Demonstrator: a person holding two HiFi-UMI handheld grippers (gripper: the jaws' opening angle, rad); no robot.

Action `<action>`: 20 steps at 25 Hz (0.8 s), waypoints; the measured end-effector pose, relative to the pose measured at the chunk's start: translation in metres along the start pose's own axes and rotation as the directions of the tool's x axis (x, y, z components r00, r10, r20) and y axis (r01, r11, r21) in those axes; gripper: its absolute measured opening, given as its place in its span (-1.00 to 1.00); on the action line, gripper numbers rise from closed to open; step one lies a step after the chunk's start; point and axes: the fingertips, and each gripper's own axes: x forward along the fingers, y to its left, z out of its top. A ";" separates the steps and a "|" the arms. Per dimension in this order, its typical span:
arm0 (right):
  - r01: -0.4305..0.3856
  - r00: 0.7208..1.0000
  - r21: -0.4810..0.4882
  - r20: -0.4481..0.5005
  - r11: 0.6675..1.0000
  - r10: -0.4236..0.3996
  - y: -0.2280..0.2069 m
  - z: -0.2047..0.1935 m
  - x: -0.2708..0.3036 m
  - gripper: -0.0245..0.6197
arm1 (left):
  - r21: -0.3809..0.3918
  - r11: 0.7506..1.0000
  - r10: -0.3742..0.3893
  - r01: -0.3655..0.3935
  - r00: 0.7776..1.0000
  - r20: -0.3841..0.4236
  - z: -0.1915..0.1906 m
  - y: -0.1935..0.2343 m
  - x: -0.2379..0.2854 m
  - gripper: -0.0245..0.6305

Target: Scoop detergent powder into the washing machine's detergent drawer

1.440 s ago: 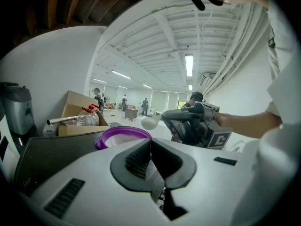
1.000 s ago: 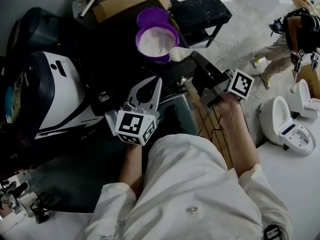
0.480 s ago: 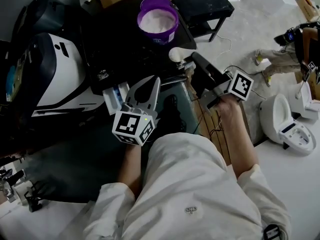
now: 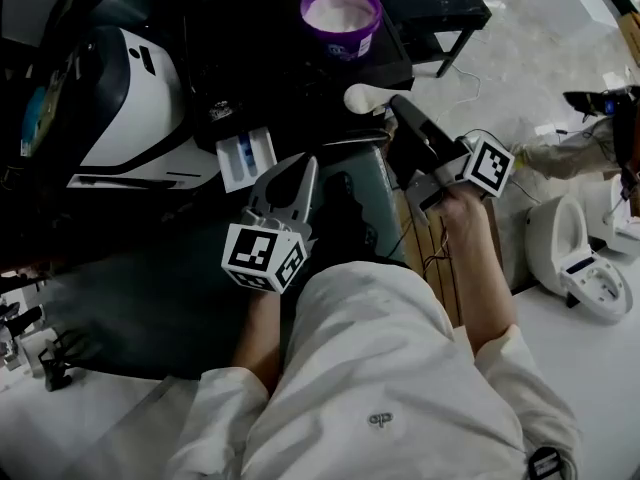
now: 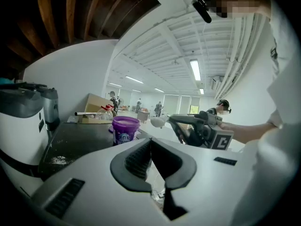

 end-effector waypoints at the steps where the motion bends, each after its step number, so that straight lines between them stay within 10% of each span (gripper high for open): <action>1: -0.003 1.000 0.004 -0.005 1.000 0.003 0.000 -0.003 0.002 -0.90 | -0.001 1.000 0.011 -0.011 1.000 -0.001 -0.001 0.002 -0.005 -0.86; 20: -0.015 0.985 0.034 -0.171 0.999 0.021 -0.013 -0.071 0.066 -0.90 | -0.038 0.983 0.183 -0.182 0.982 0.033 -0.003 0.063 -0.067 -0.86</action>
